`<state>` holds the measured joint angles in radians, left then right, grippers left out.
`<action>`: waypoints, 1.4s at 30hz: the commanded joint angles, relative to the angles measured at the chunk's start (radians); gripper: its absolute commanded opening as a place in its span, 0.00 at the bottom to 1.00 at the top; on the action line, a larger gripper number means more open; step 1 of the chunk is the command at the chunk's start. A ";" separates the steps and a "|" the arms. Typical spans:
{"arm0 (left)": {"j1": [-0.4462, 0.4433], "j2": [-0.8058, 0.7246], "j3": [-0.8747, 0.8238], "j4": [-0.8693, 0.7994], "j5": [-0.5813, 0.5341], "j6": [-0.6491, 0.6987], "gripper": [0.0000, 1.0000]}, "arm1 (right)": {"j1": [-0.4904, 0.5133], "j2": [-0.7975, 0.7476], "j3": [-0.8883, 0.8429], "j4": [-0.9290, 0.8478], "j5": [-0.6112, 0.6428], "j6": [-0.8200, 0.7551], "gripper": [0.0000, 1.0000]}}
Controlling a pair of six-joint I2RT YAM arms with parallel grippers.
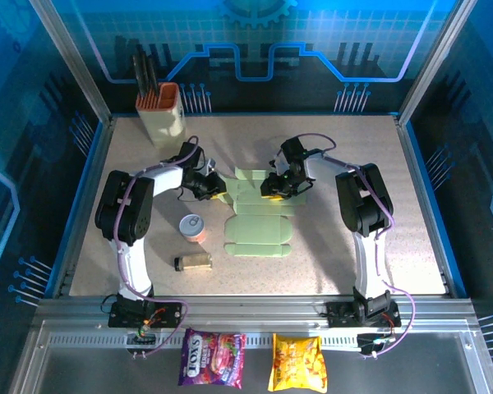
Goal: Fold the paper box
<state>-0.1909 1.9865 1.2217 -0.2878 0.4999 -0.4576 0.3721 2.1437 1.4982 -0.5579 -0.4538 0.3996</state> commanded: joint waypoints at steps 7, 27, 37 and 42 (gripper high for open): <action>0.013 -0.041 -0.076 0.161 0.172 -0.115 0.33 | 0.013 0.016 -0.024 -0.008 0.001 0.005 0.39; 0.017 -0.070 -0.009 -0.037 -0.025 0.058 0.15 | 0.019 0.003 -0.016 -0.015 0.013 0.010 0.39; 0.013 -0.242 -0.047 0.075 0.051 0.115 0.09 | -0.032 -0.242 -0.055 -0.019 0.067 -0.071 0.40; 0.000 -0.348 -0.036 0.104 0.113 0.162 0.08 | -0.080 -0.397 -0.062 -0.044 0.064 -0.158 0.42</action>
<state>-0.1802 1.7008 1.1820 -0.2214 0.5407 -0.3546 0.3229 1.8343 1.4387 -0.5678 -0.3958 0.3191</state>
